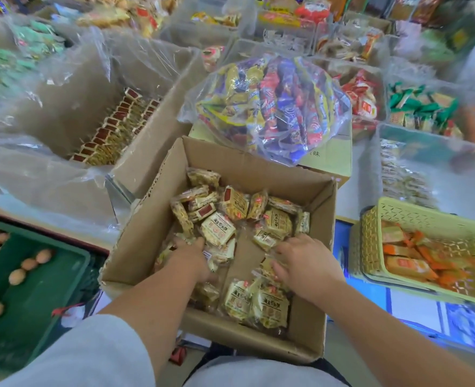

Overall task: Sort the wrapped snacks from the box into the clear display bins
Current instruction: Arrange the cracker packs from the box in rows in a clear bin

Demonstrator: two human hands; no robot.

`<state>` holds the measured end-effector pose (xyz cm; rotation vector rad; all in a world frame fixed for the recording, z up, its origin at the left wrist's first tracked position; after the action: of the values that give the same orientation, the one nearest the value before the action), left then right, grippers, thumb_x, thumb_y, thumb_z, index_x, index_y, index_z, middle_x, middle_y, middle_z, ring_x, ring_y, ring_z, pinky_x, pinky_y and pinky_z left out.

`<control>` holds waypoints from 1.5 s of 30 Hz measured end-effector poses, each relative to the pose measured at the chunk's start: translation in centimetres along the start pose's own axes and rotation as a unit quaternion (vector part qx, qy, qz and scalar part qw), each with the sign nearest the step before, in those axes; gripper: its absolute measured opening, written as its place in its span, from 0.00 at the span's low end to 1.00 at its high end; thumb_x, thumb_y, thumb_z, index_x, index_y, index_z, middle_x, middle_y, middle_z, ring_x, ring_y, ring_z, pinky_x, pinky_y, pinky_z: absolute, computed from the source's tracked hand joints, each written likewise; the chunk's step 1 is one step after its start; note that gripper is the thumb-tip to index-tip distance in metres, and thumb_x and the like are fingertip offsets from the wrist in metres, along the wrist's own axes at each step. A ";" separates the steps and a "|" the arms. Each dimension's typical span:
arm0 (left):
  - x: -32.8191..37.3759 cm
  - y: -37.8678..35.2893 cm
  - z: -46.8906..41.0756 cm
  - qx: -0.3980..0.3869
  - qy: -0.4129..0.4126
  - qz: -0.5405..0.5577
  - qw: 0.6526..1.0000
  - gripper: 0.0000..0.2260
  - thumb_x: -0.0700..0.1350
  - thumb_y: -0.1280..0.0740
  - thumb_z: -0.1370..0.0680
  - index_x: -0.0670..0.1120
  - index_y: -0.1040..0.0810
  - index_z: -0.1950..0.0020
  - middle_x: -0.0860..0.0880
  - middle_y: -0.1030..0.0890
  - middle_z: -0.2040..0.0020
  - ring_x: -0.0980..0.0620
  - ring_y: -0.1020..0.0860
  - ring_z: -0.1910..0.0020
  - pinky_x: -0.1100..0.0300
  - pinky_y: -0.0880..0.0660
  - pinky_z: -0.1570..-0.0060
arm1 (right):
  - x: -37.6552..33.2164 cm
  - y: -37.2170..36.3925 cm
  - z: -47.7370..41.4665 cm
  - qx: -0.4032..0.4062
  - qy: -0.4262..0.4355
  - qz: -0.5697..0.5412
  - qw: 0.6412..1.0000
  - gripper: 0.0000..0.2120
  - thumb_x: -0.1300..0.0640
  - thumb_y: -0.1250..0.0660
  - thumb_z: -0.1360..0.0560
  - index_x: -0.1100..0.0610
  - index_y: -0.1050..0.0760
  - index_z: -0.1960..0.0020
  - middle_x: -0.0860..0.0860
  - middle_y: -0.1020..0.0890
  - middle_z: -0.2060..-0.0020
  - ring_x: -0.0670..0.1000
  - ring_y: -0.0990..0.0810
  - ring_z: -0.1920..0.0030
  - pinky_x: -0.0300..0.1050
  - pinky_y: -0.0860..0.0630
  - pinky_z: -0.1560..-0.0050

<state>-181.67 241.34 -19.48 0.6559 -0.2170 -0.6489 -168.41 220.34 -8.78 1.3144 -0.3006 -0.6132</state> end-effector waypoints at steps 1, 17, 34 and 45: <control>-0.1 -0.1 -0.2 0.001 0.000 -0.012 1.000 0.57 0.69 0.24 0.35 0.59 0.57 0.17 0.34 0.59 0.19 0.29 0.37 0.24 0.36 0.31 0.29 | 0.0 -0.1 0.0 -0.002 -0.001 0.002 1.000 0.17 0.42 0.42 0.21 0.48 0.21 0.42 0.45 0.17 0.50 0.50 0.23 0.46 0.46 0.26 0.44; -0.2 1.4 0.9 -0.030 -0.051 -0.039 0.997 0.27 0.38 0.33 0.22 0.53 0.36 0.26 0.37 0.48 0.22 0.34 0.26 0.35 0.48 0.23 0.40 | -0.4 -1.2 -0.3 -0.120 0.030 0.085 0.989 0.18 0.47 0.41 0.19 0.49 0.29 0.31 0.50 0.20 0.44 0.55 0.22 0.44 0.52 0.24 0.47; -1.1 2.5 2.3 0.068 -0.106 0.041 0.991 0.24 0.50 0.28 0.28 0.48 0.31 0.35 0.42 0.29 0.36 0.43 0.24 0.41 0.52 0.25 0.45 | -2.9 -7.5 -0.5 -0.290 0.046 0.080 0.952 0.28 0.67 0.42 0.22 0.46 0.33 0.27 0.56 0.23 0.40 0.60 0.21 0.43 0.56 0.20 0.46; -3.2 3.8 9.6 0.101 -0.264 0.365 0.887 0.14 0.39 0.29 0.27 0.56 0.28 0.53 0.56 0.22 0.51 0.60 0.24 0.63 0.56 0.25 0.66 | -3.7 -6.3 -0.3 -0.269 0.121 0.148 0.944 0.17 0.66 0.40 0.22 0.56 0.26 0.36 0.56 0.23 0.40 0.60 0.26 0.40 0.54 0.26 0.47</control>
<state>-186.00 240.81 -9.59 0.5267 -1.0021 -0.0538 -172.81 221.90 -14.42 0.7815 -0.1099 -0.2444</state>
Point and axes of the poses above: each hand's wrist, its own z-axis away from the middle knuckle, its own y-axis out of the back of the hand, x = y × z, the point moved 5 cm from there along -z, towards the middle knuckle
